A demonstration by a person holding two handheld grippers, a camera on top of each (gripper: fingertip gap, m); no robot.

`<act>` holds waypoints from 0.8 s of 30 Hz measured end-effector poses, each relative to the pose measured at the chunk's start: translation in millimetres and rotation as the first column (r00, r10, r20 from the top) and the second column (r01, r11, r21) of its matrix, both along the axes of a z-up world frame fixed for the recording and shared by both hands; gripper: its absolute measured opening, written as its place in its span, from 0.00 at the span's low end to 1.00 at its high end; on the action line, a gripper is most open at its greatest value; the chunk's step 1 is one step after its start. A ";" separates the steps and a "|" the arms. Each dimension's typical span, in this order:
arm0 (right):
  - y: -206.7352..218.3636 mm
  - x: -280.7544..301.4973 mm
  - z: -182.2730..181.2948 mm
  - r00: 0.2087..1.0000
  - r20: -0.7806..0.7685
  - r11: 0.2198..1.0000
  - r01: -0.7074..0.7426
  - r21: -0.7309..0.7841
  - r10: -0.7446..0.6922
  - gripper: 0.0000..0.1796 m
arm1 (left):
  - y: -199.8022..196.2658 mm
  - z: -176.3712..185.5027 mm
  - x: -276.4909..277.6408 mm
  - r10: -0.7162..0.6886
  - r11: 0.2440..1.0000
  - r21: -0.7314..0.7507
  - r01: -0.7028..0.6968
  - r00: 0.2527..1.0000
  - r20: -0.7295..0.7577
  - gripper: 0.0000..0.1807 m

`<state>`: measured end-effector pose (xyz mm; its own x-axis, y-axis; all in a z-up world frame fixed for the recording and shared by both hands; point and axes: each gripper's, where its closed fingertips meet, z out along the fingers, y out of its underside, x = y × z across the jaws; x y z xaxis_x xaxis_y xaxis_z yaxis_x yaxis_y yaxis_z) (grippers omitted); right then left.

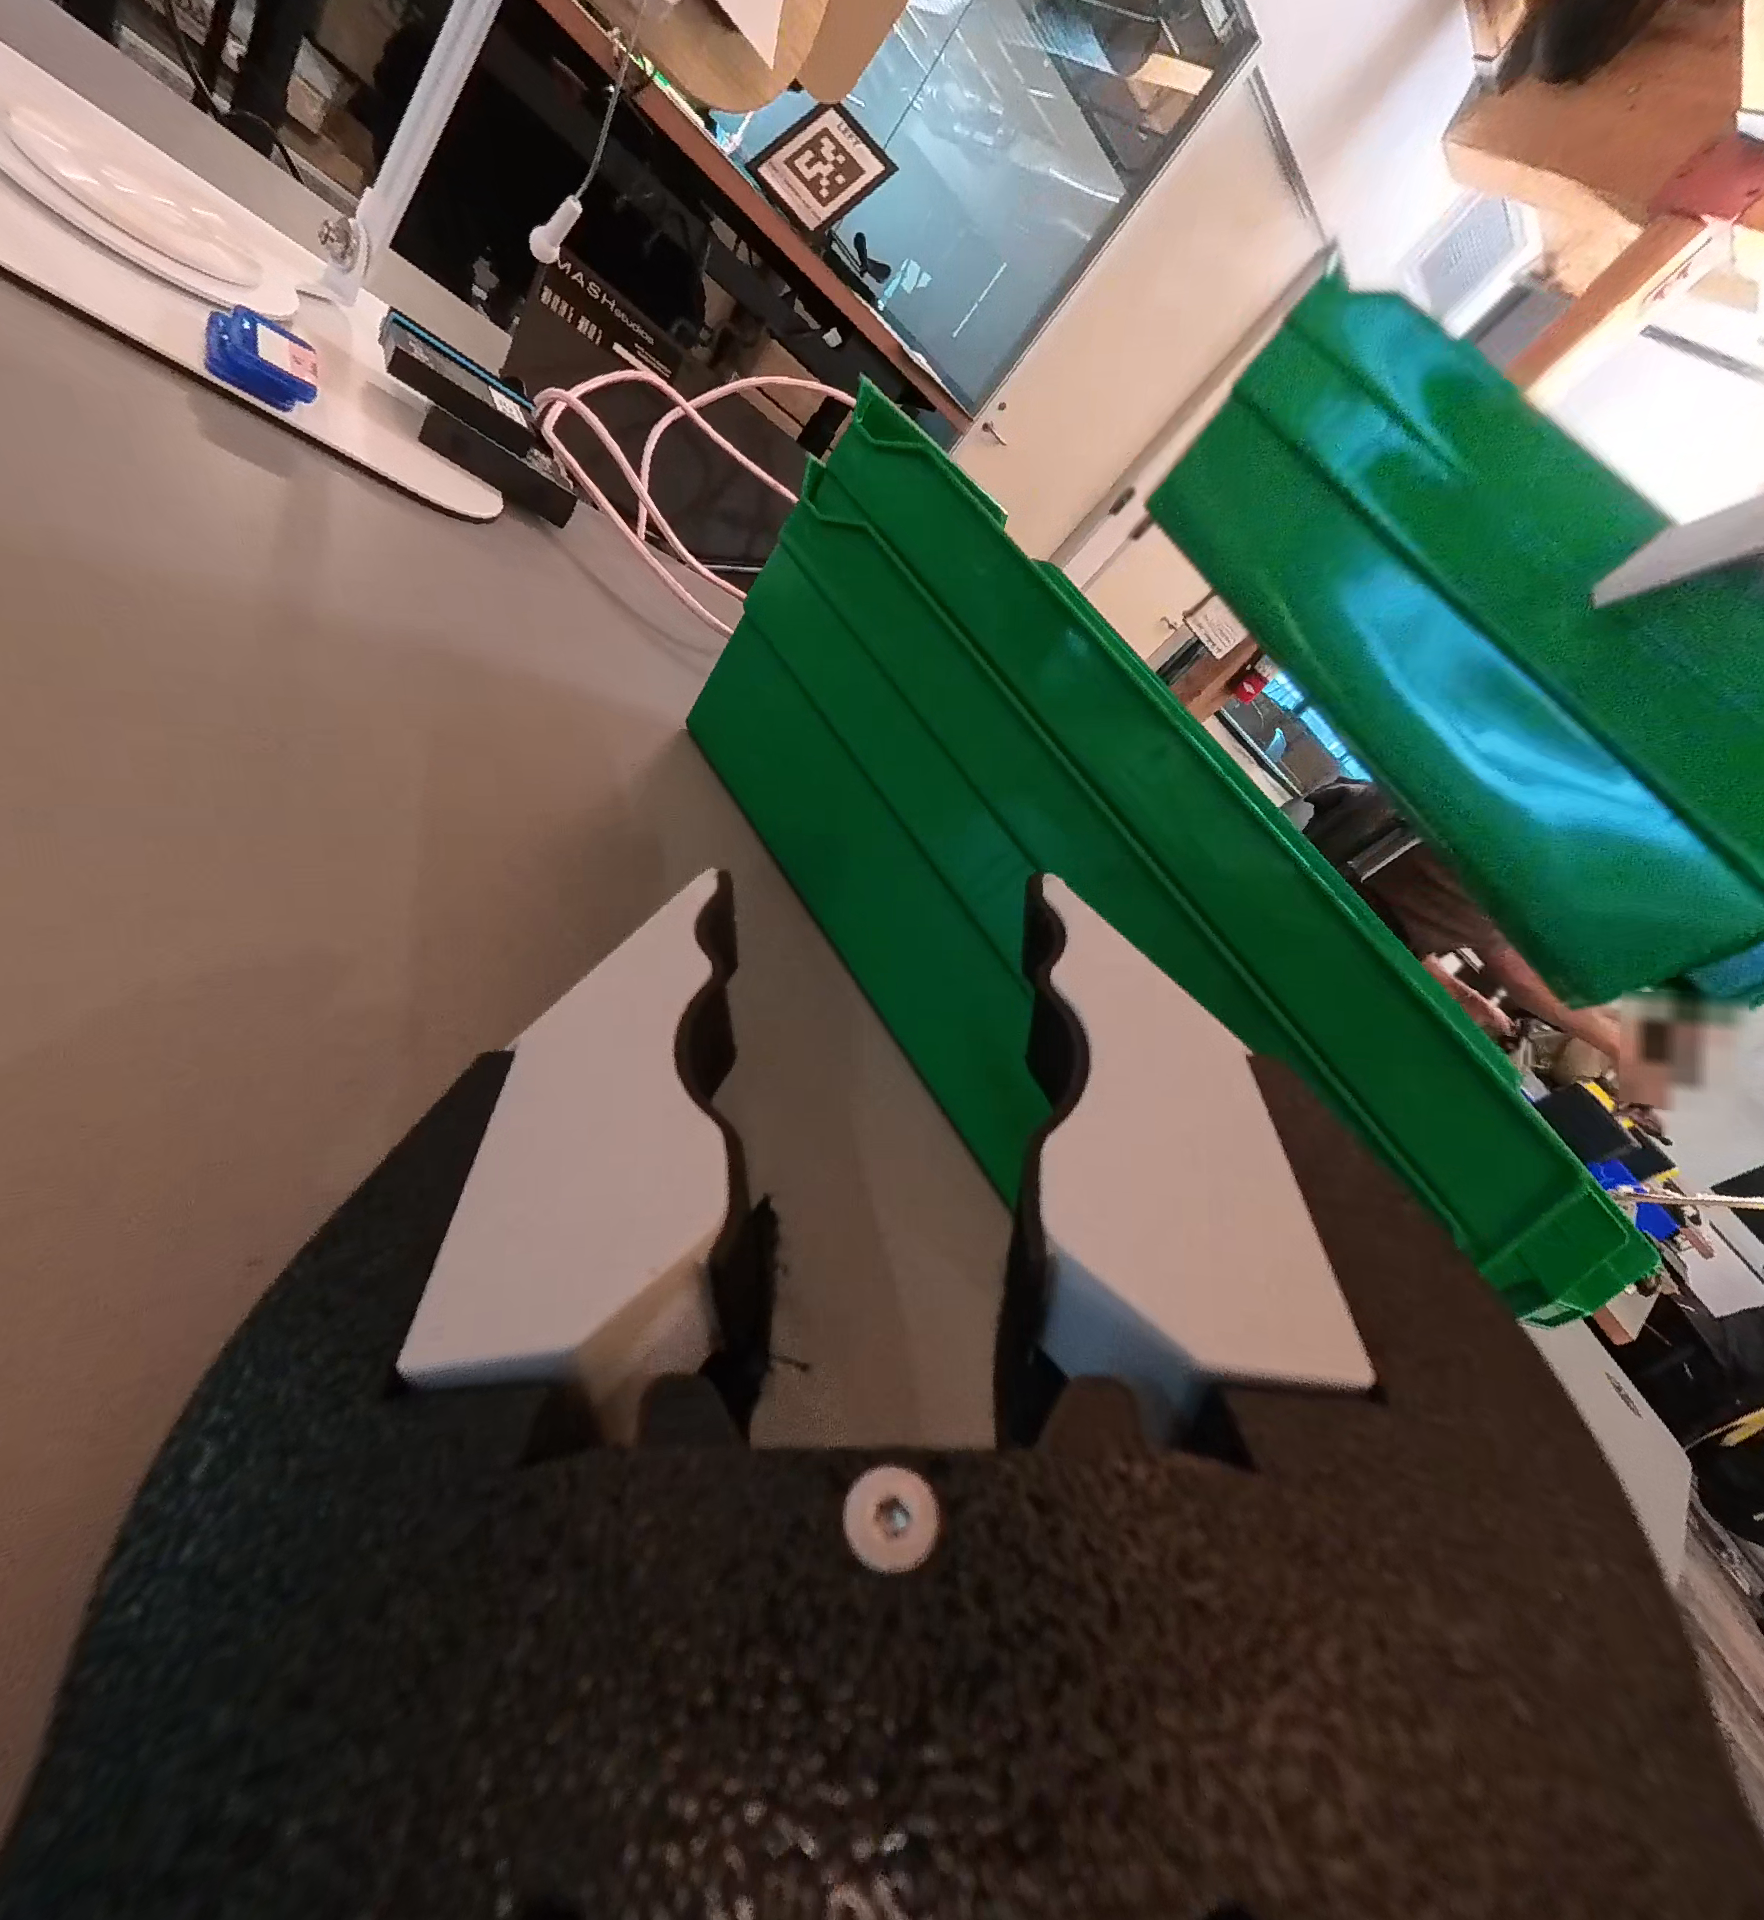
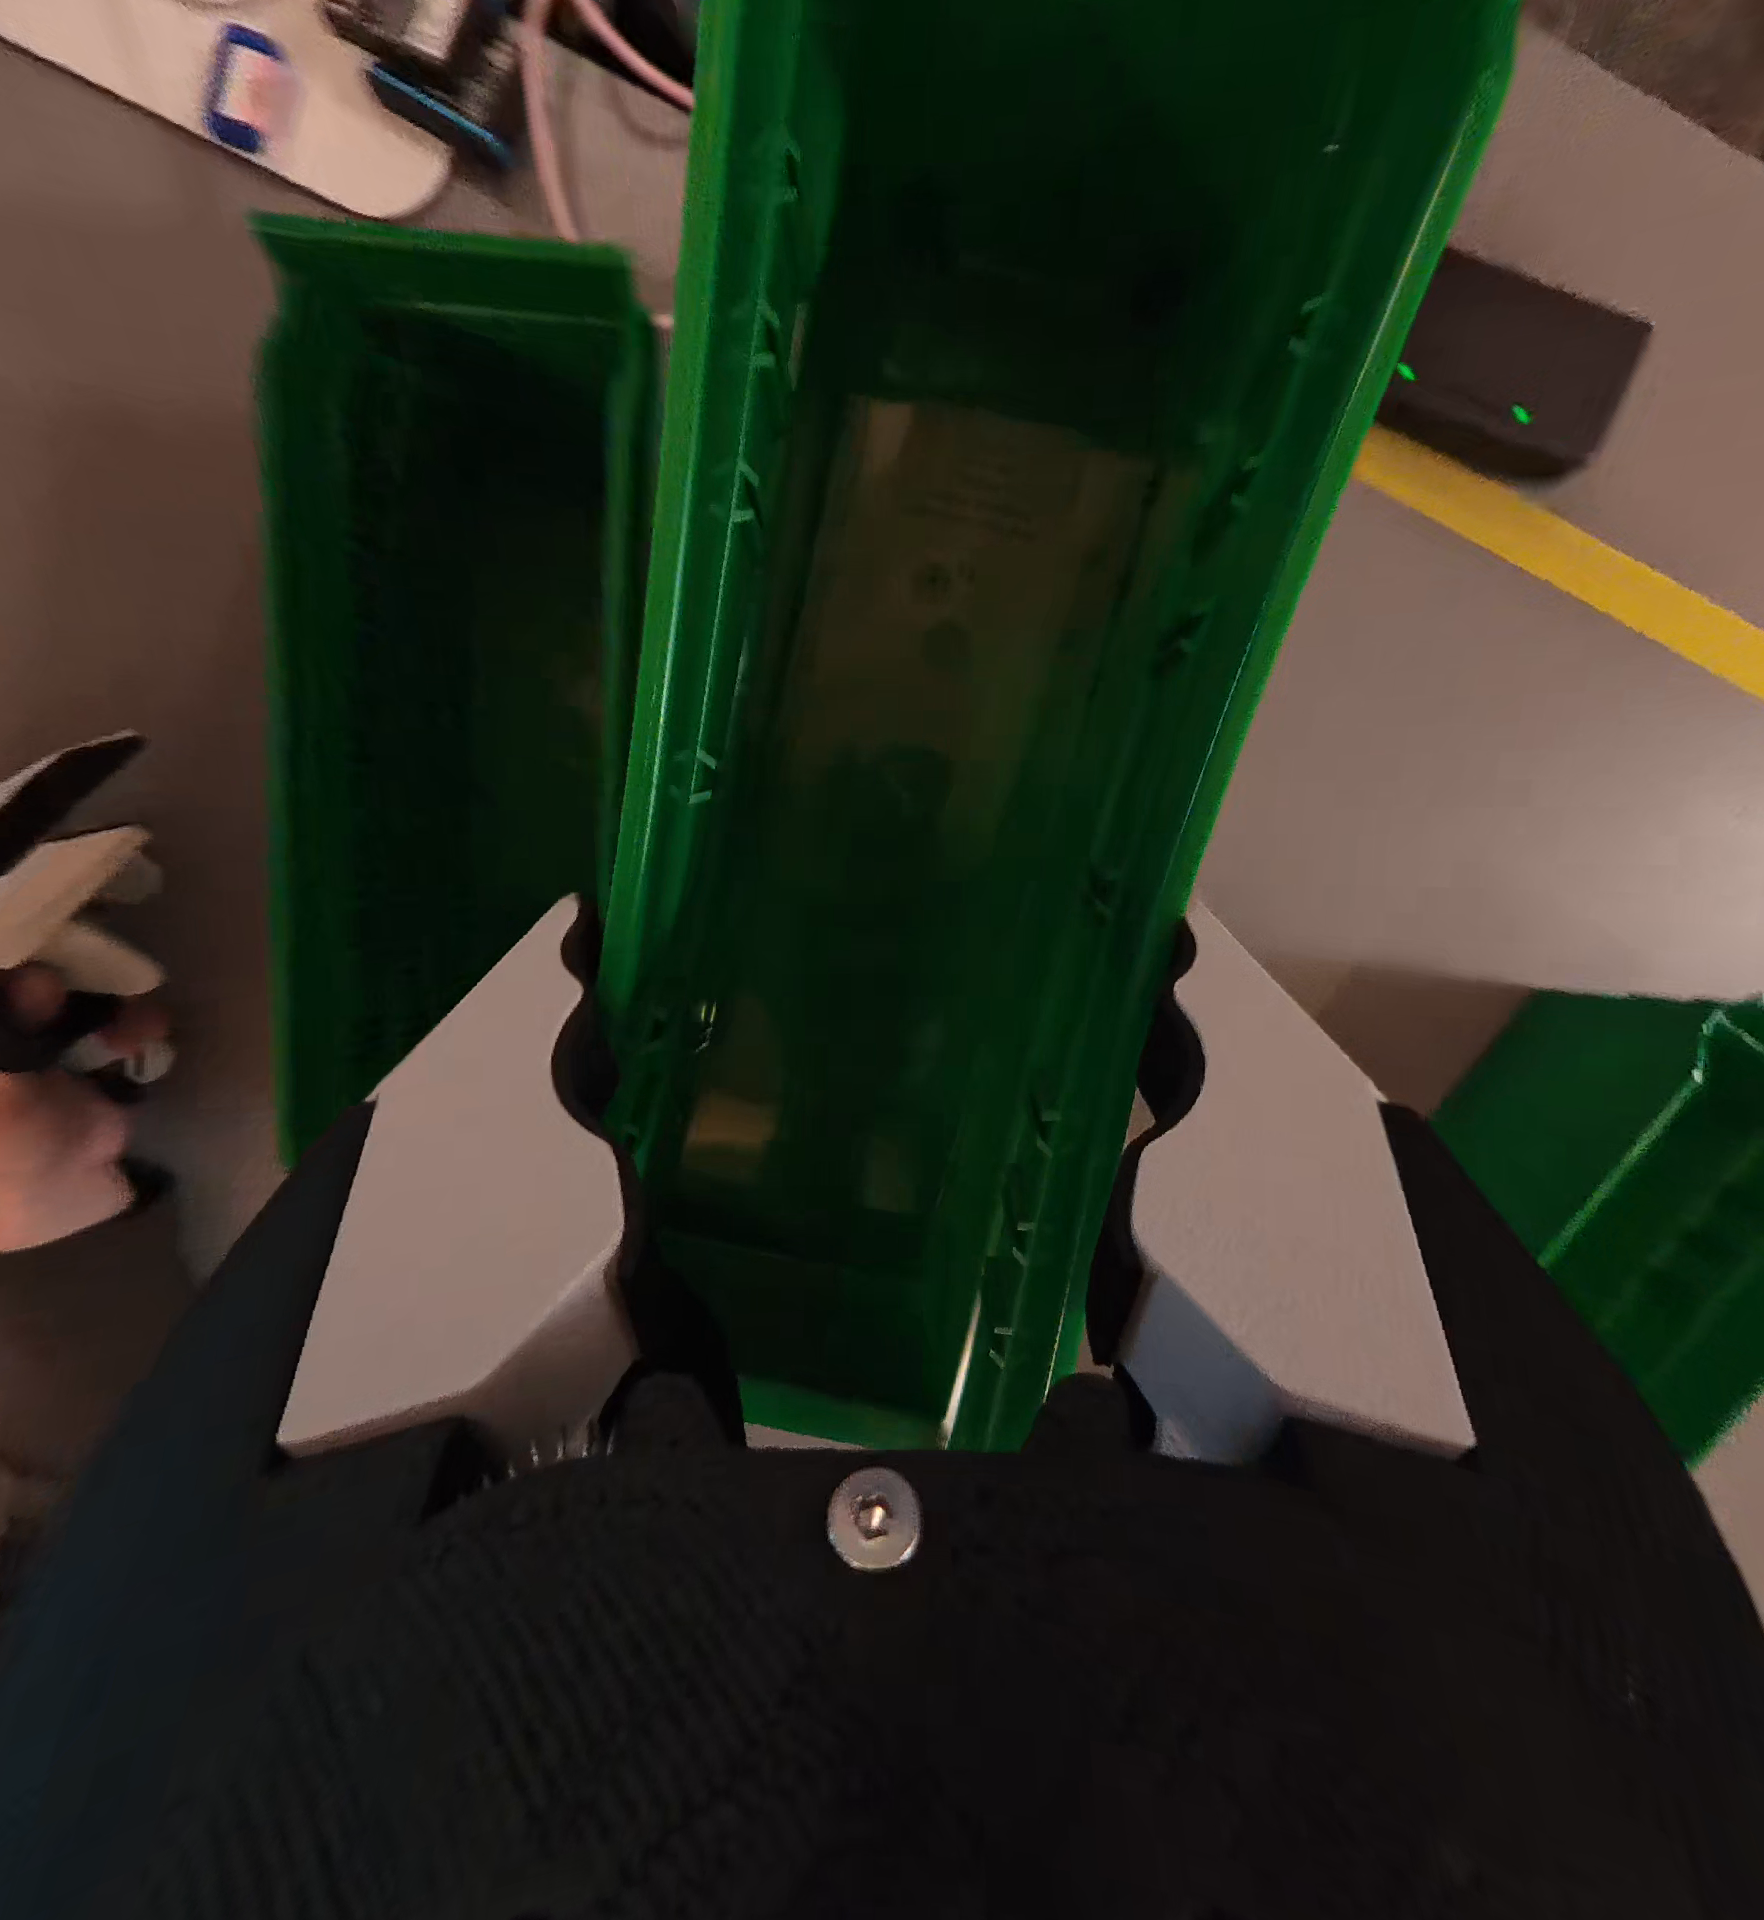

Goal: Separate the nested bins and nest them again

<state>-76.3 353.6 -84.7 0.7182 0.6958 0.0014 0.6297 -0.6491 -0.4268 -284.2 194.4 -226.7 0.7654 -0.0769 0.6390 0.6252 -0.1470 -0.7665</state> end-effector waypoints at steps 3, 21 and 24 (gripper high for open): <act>8.5 41.1 -20.8 0.998 -0.029 0.998 0.045 -0.043 -0.047 0.59 | 0.4 0.0 0.9 -0.006 1.000 0.002 0.006 1.000 0.007 0.30; 29.7 173.4 -143.2 0.973 0.091 0.967 0.224 -0.120 -0.214 0.86 | 1.6 -3.5 0.7 -0.003 1.000 -0.017 0.003 1.000 -0.004 0.30; 23.4 127.5 -105.0 0.994 0.003 0.993 0.112 -0.040 -0.112 0.83 | 1.7 -3.5 0.5 -0.001 1.000 -0.018 0.001 1.000 -0.006 0.30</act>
